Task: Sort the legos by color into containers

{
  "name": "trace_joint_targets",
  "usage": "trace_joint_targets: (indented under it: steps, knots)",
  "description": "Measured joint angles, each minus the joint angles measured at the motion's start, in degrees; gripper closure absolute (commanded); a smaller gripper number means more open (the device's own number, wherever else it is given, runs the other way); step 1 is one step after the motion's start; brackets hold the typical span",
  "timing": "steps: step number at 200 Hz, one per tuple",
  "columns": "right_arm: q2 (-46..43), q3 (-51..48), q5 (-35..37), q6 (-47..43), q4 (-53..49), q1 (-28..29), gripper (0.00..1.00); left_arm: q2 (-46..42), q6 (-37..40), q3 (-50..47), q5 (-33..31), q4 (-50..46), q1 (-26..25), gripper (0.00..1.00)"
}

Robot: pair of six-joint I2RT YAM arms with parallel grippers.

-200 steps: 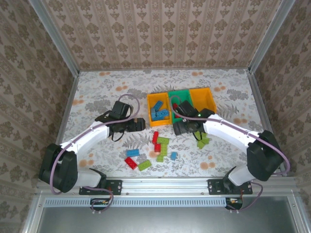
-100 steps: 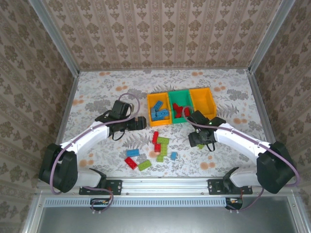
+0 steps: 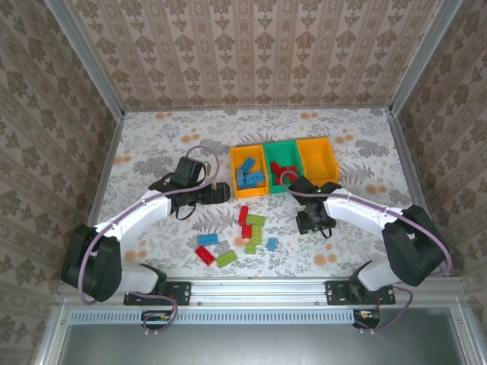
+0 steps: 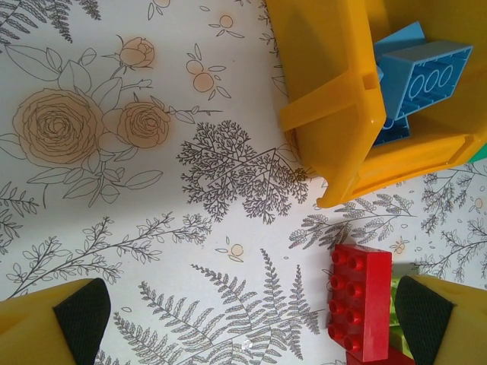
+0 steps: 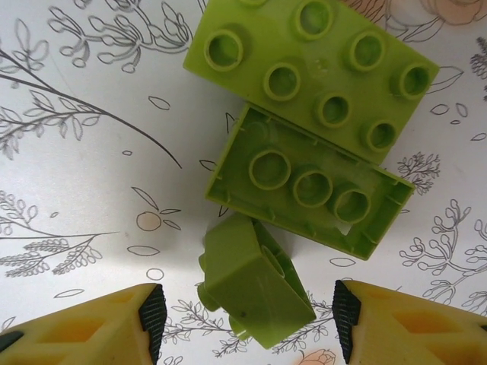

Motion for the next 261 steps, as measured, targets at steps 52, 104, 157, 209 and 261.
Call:
trace_joint_targets:
  steps: [52,104,157,209,261]
  knots:
    - [3.6,0.0,0.0,0.0,0.3,1.5,0.51,0.3,0.0,0.0,0.0,0.0,0.0,0.00]
    - [4.3,0.6,0.0,0.9,0.7,2.4,0.67,0.9,0.0,0.0,0.0,0.0,0.0,0.00]
    - [3.0,3.1,-0.1,1.3,2.0,2.2,0.72,0.9,0.0,0.0,0.0,0.0,0.0,0.00]
    - [-2.6,10.0,-2.0,1.3,5.9,-7.6,0.74,0.9,0.0,0.0,0.0,0.0,0.0,0.00]
    - [5.1,19.6,-3.1,0.9,9.7,-19.5,0.74,0.9,0.0,-0.1,0.0,0.0,0.0,0.00]
